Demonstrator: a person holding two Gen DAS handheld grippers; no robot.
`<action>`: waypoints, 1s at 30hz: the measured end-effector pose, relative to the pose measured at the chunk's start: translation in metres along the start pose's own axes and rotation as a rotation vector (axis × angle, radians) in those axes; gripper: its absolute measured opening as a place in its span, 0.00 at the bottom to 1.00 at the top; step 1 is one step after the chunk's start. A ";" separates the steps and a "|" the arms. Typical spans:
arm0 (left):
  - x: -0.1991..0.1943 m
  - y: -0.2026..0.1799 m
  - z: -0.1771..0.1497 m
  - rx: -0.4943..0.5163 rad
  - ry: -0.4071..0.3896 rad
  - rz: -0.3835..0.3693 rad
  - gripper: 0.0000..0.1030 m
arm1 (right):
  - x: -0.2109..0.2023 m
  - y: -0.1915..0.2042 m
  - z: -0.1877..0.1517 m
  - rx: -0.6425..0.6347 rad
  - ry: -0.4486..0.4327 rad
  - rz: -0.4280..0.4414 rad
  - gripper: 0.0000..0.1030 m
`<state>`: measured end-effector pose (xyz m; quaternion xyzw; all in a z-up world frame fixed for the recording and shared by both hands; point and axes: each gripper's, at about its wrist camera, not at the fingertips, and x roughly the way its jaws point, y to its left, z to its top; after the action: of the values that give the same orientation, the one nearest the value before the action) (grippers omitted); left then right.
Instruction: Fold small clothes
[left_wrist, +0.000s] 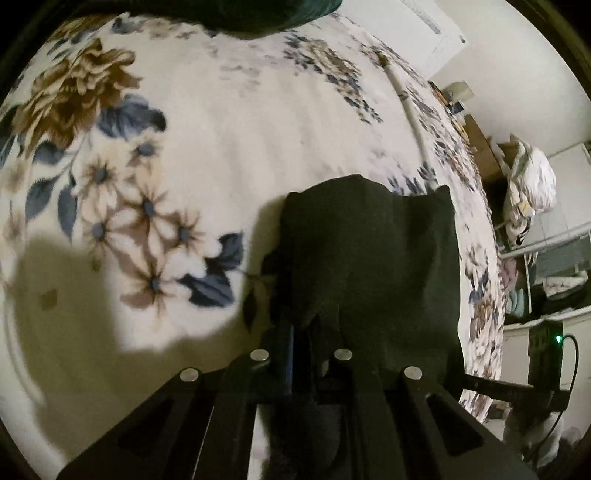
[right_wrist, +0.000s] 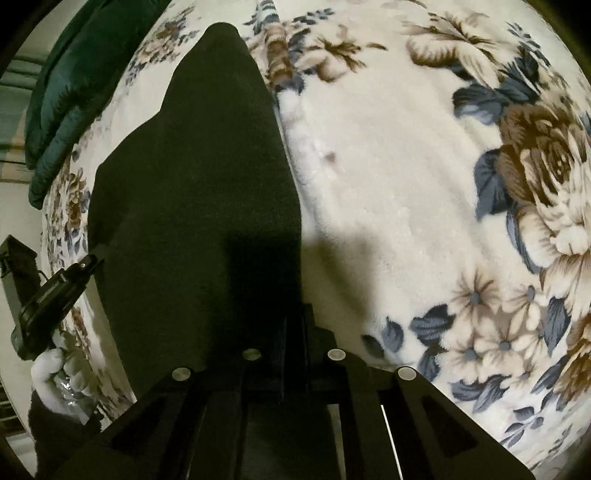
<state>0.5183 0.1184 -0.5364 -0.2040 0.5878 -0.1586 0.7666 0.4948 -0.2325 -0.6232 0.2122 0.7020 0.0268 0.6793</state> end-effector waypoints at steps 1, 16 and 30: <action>-0.003 0.001 -0.001 -0.015 0.004 -0.024 0.06 | 0.000 0.001 0.000 0.000 0.006 0.013 0.13; -0.003 -0.003 -0.038 -0.085 0.009 -0.090 0.07 | 0.012 -0.005 -0.048 0.050 0.016 0.073 0.06; -0.022 -0.016 -0.034 0.037 -0.001 0.099 0.07 | 0.005 -0.006 -0.050 0.108 0.028 0.097 0.25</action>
<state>0.4797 0.1109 -0.5175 -0.1605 0.5936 -0.1314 0.7776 0.4451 -0.2233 -0.6259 0.2820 0.7007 0.0249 0.6549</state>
